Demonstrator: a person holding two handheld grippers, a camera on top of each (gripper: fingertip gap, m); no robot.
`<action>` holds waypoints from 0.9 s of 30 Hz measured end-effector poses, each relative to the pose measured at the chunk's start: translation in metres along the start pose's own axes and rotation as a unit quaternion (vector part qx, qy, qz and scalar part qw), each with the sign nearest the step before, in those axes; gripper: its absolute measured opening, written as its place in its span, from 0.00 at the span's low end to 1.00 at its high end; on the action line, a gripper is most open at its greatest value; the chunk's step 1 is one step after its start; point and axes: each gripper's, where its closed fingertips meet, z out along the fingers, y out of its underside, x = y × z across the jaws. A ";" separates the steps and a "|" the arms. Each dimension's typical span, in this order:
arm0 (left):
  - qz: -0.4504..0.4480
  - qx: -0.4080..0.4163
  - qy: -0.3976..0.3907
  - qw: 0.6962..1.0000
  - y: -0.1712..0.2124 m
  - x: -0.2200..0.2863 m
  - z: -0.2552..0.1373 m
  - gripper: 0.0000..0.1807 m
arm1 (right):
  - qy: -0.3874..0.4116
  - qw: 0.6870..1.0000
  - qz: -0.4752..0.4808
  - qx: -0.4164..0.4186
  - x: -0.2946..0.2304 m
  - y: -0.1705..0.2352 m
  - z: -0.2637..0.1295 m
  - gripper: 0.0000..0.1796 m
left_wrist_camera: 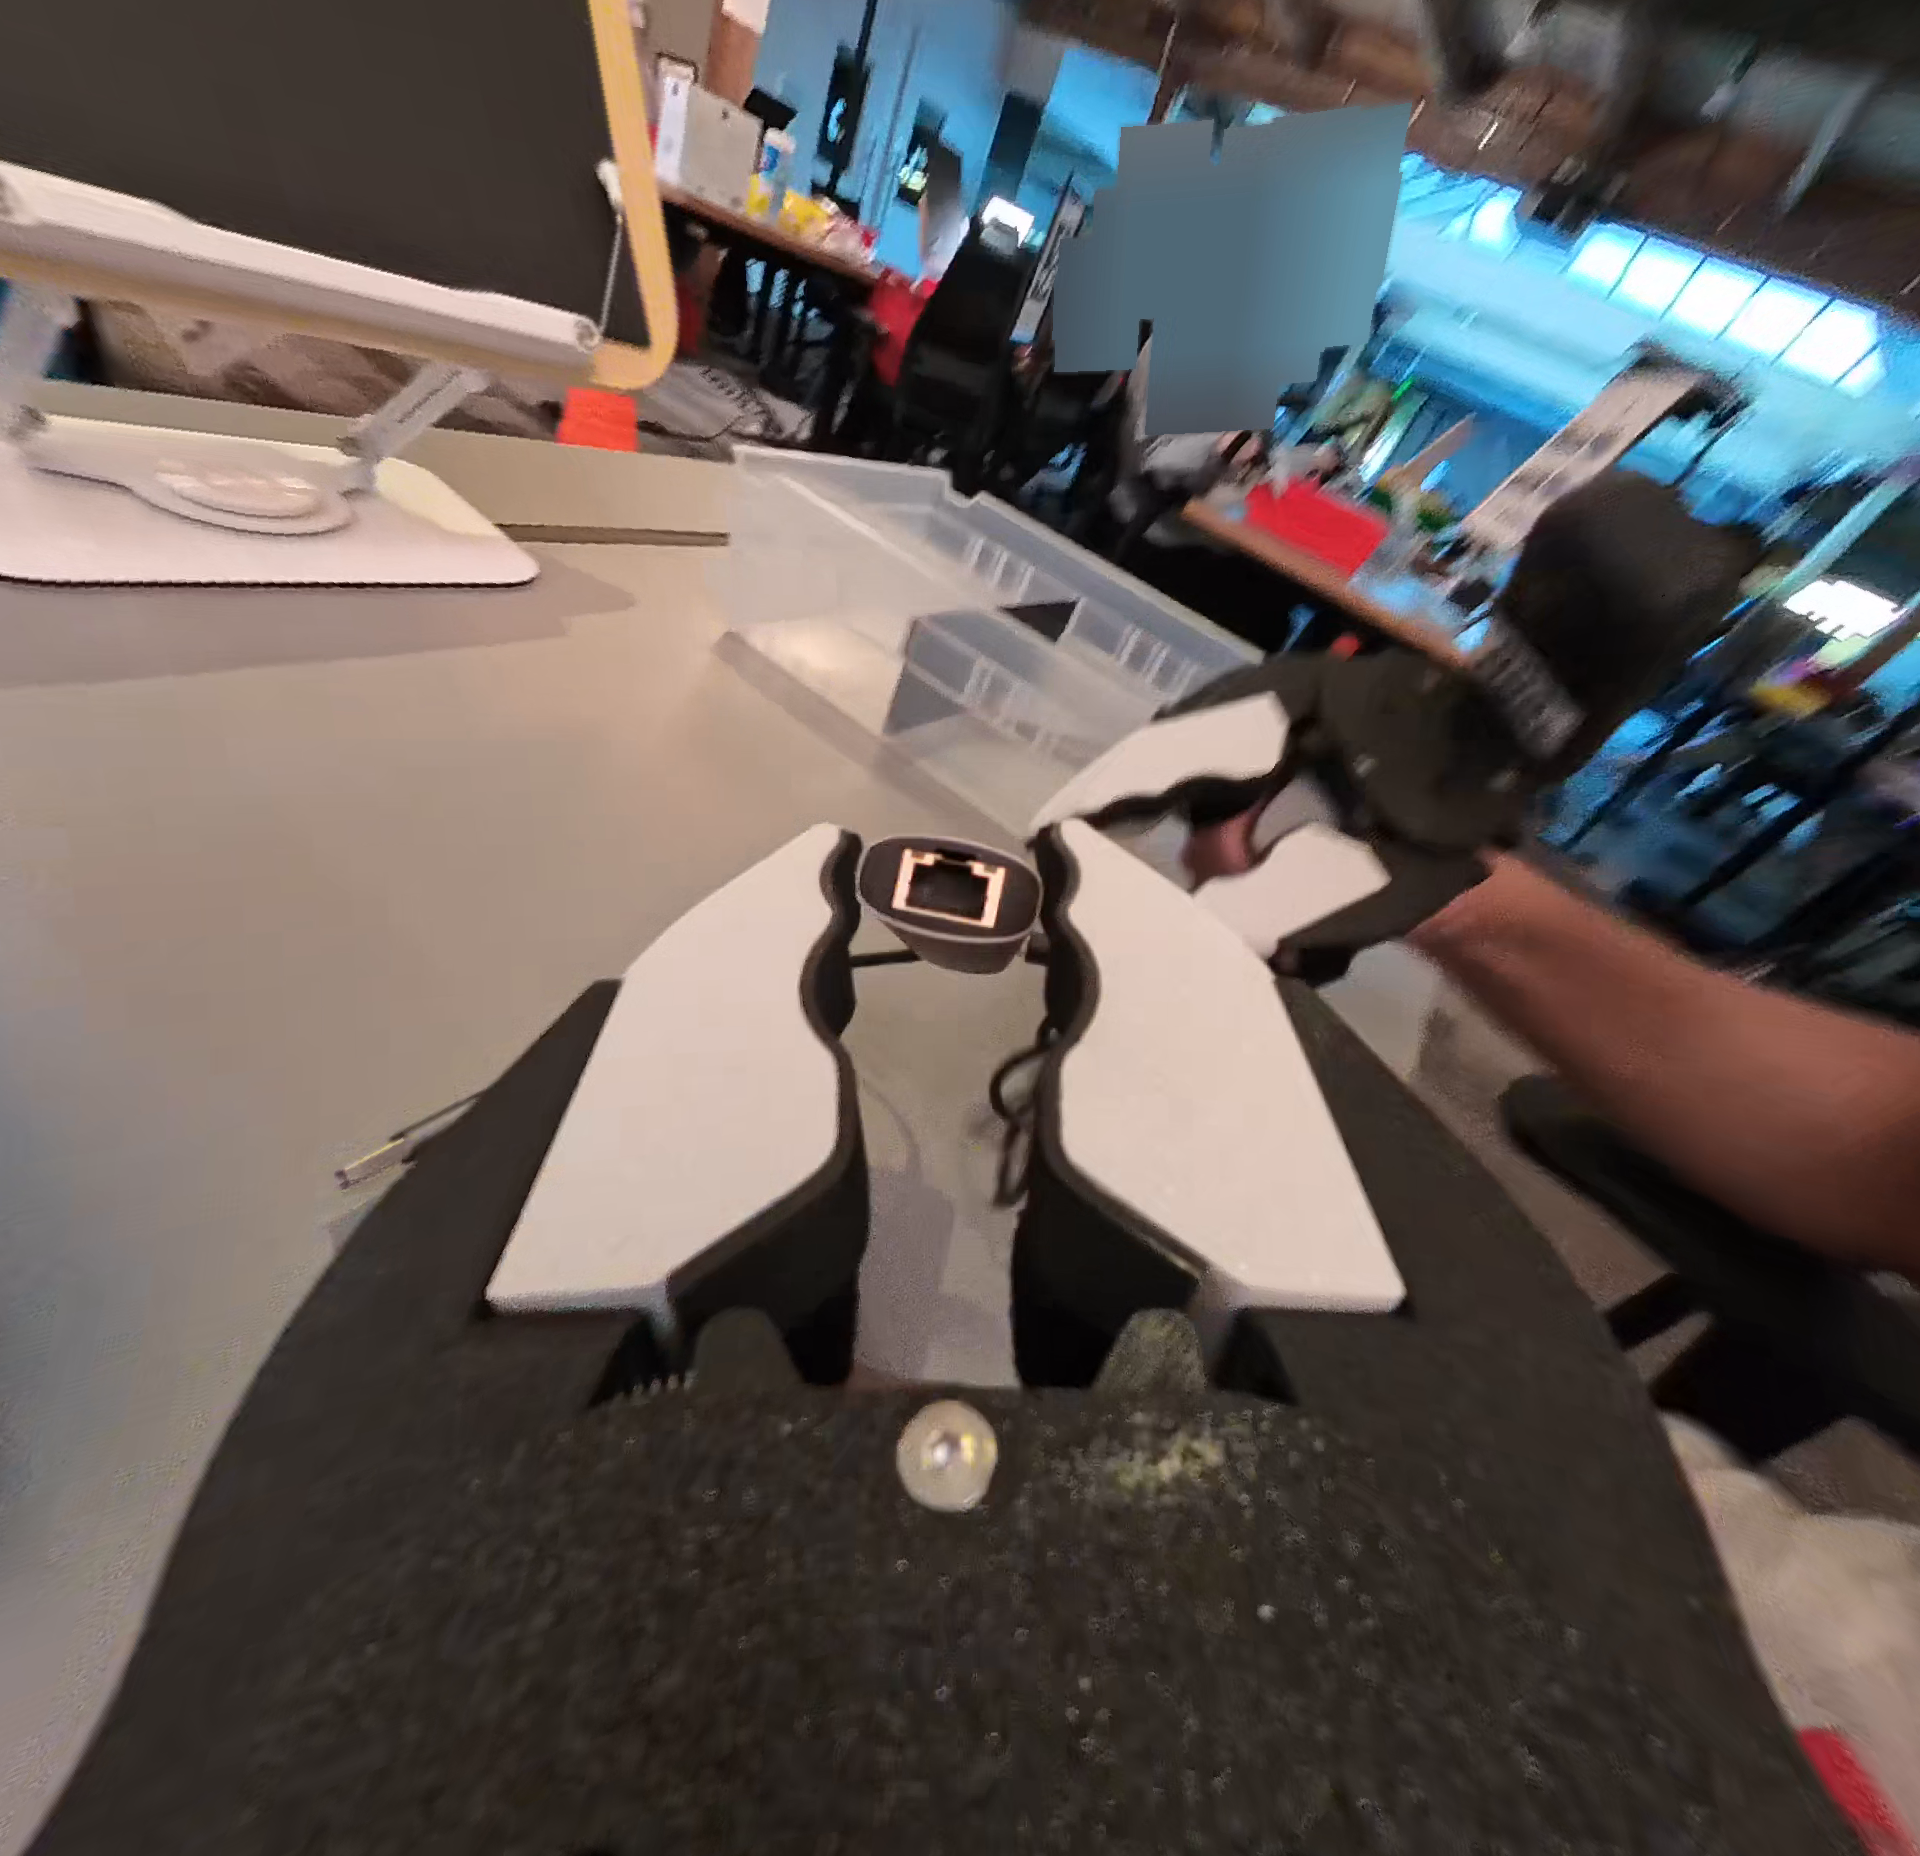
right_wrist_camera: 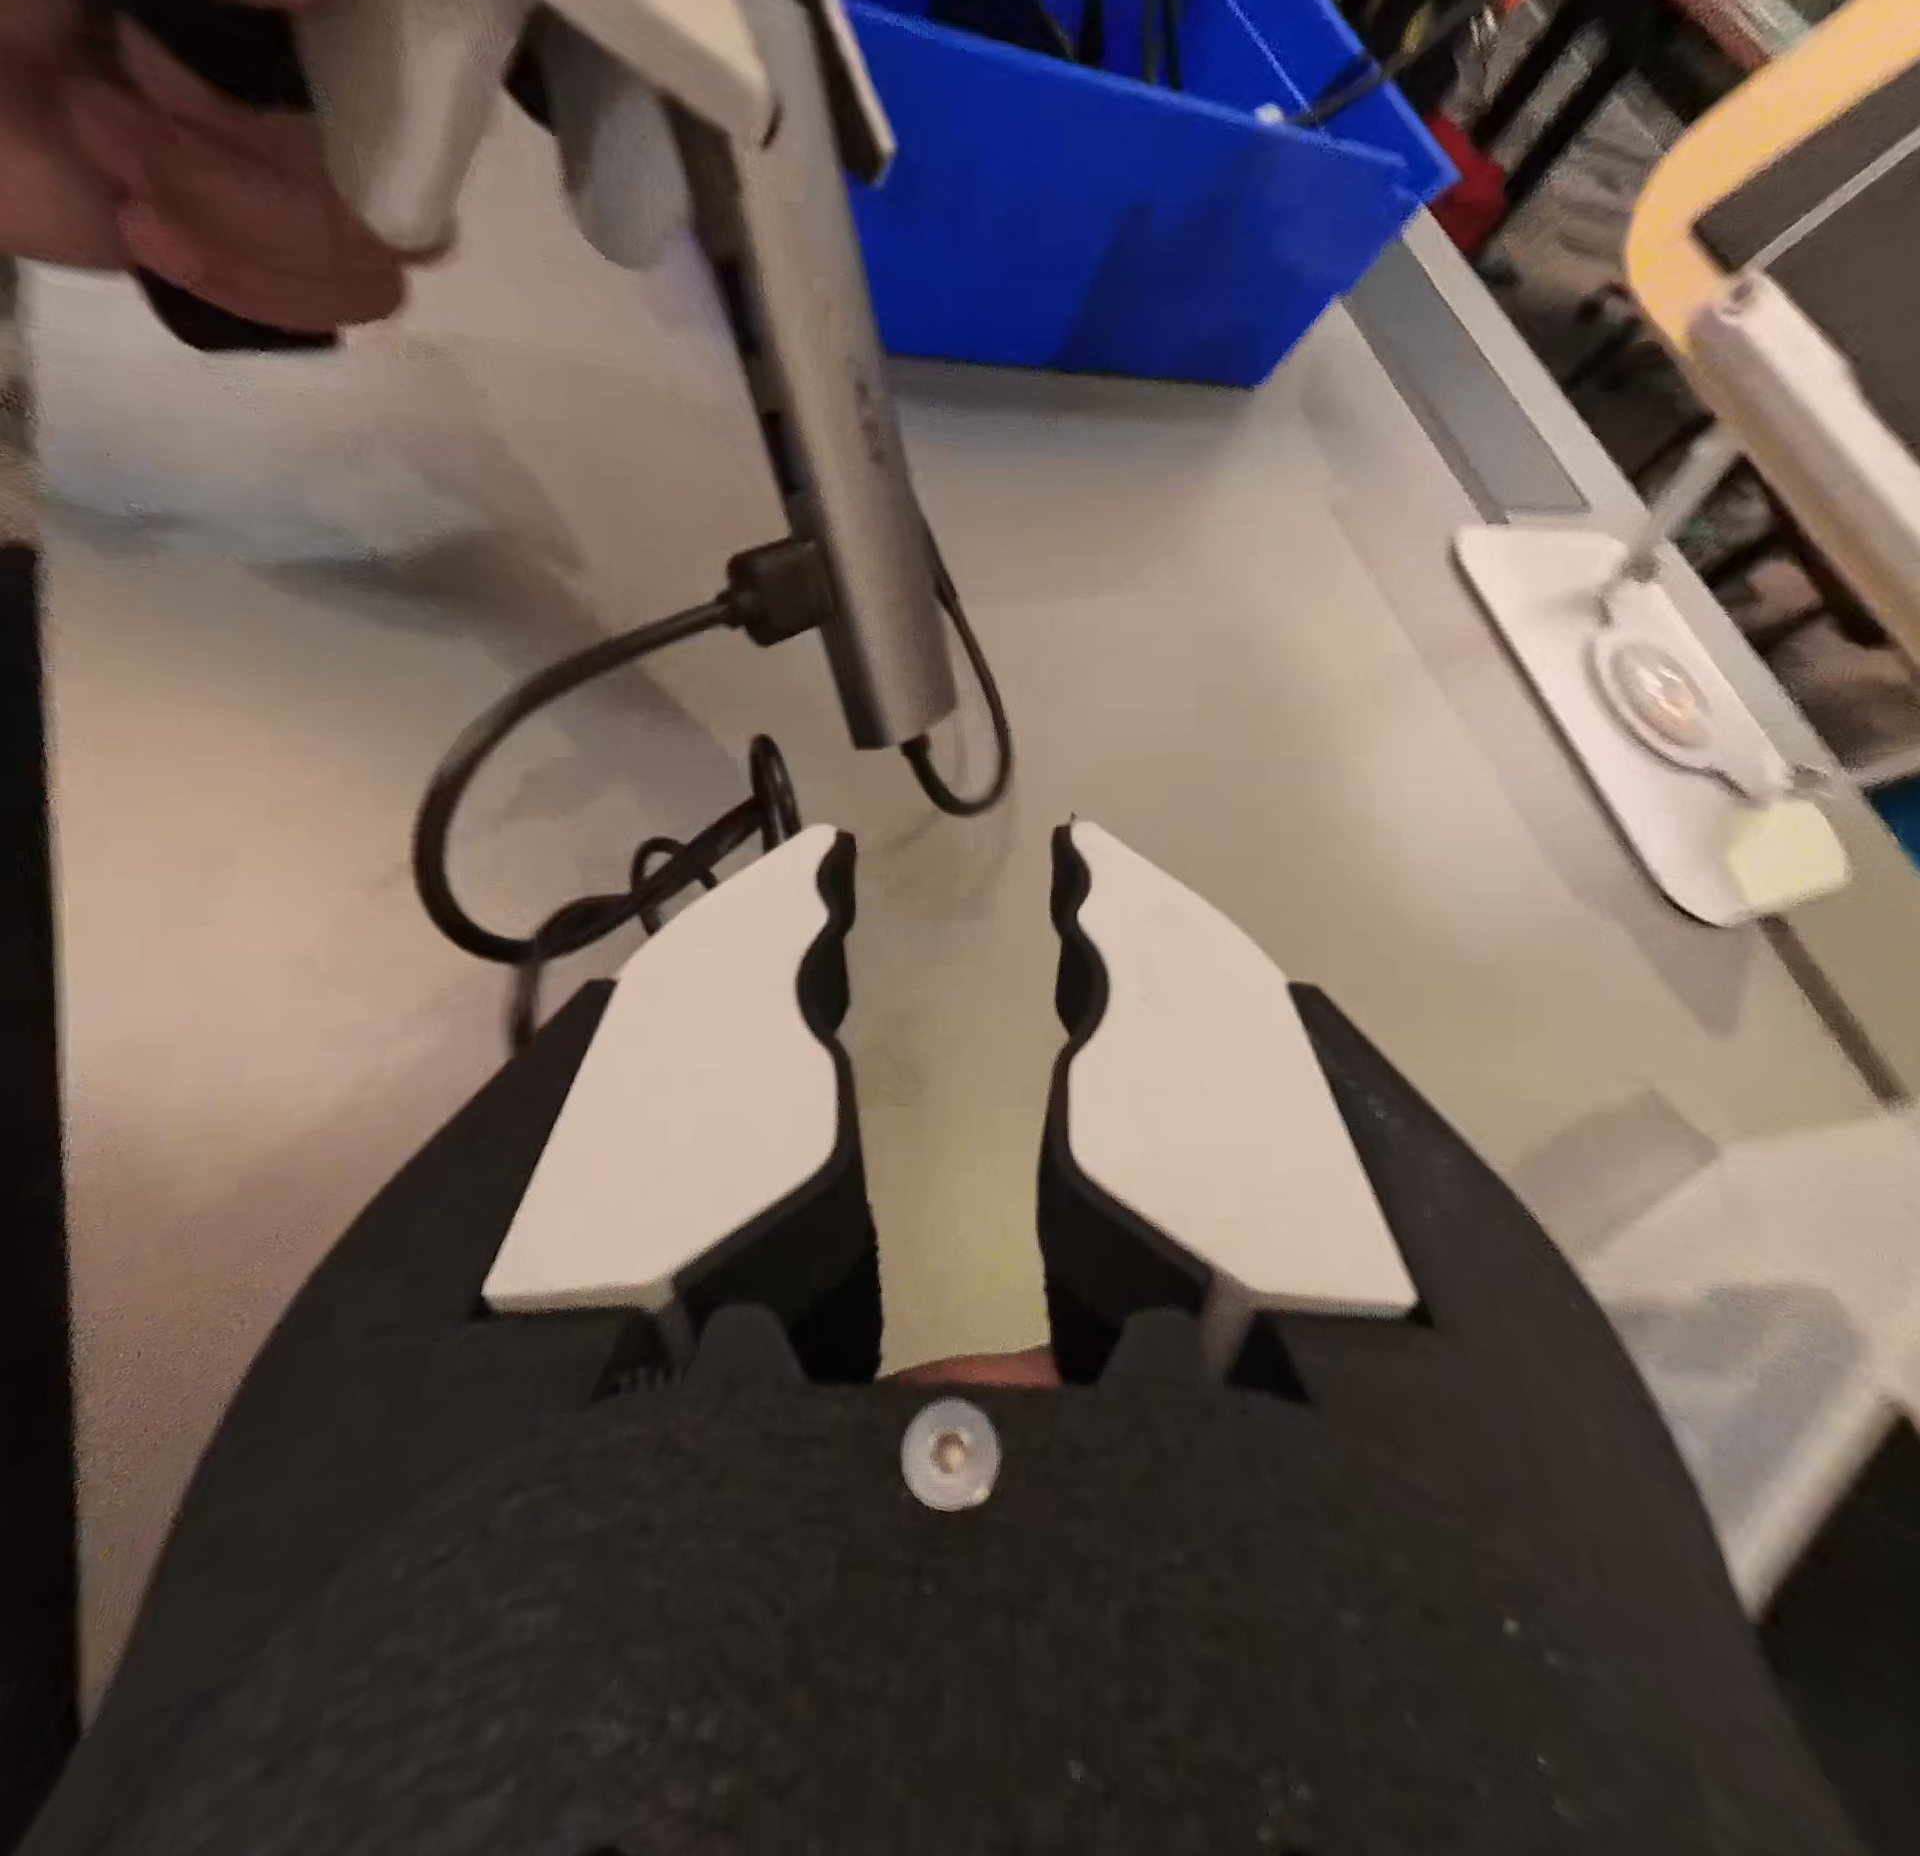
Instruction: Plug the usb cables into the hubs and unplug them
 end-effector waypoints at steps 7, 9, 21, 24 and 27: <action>-0.193 0.093 0.122 0.969 -0.021 0.001 -0.010 0.18 | 0.018 0.985 -0.085 0.148 -0.020 -0.047 -0.006 0.23; -0.236 0.104 0.151 0.954 -0.020 0.004 -0.009 0.18 | 0.037 0.982 -0.098 0.157 -0.018 -0.052 -0.002 0.22; -0.175 -0.001 0.087 0.981 0.003 -0.008 0.011 0.20 | 0.140 0.948 -0.266 0.107 -0.001 -0.059 -0.008 0.10; 0.002 -0.049 -0.057 0.997 0.001 -0.021 0.001 0.25 | 0.220 0.924 -0.311 0.045 0.016 -0.049 -0.004 0.10; 0.057 -0.074 -0.010 0.996 0.003 0.023 0.011 0.20 | 0.257 0.907 -0.333 0.003 0.020 -0.041 0.002 0.10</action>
